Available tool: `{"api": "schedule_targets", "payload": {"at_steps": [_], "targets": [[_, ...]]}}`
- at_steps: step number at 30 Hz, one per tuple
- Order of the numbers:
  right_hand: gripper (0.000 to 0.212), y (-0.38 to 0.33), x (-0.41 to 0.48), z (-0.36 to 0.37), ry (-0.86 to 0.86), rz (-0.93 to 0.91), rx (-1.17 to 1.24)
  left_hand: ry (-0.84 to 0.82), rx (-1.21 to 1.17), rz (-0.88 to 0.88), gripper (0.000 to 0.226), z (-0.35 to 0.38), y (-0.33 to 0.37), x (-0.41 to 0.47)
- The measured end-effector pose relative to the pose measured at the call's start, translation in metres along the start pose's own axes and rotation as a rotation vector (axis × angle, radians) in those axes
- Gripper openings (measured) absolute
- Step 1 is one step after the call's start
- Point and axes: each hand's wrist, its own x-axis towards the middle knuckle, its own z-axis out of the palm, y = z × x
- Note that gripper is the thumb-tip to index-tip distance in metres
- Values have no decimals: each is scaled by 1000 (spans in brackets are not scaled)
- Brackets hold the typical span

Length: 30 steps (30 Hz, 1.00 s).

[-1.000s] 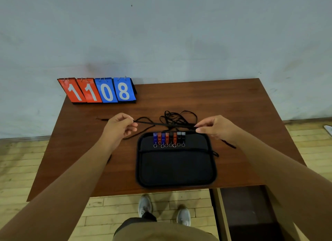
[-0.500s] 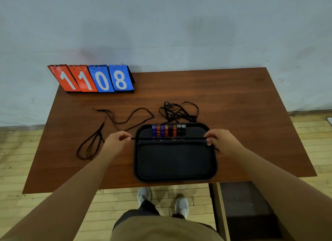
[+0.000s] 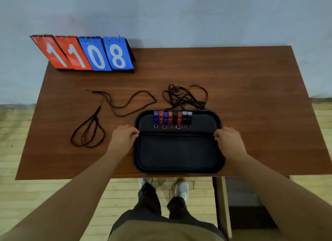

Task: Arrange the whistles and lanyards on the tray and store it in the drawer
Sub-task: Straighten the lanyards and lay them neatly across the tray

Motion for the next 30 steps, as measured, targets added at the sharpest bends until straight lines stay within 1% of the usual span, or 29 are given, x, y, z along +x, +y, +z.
{"api": "schedule_targets", "payload": {"at_steps": [4,7,12,15,18,20,22,24,27,30], "targets": [[13,-4,6,3,69,11,-21,80,36,23,9,8,-1,3],[12,-5,7,6,62,29,-31,104,48,0,8,14,-1,4],[17,-9,6,8,64,59,-37,99,-5,-22,14,18,-3,1],[19,-18,7,-1,124,64,15,118,-82,-37,17,10,-5,-1],[19,-39,21,-22,186,40,81,129,-169,-69,11,-8,-8,2],[20,-62,37,-39,226,4,133,123,-196,-90,7,-23,-12,9],[19,-91,55,-54,252,-43,203,152,-208,-91,5,-37,-16,20],[18,-123,73,-67,234,-80,249,165,-214,-93,6,-48,-20,32],[18,-169,96,-74,153,-123,271,142,-223,-106,8,-57,-27,51],[23,-208,115,-65,48,-165,296,140,-190,-121,17,-60,-40,67]]}}
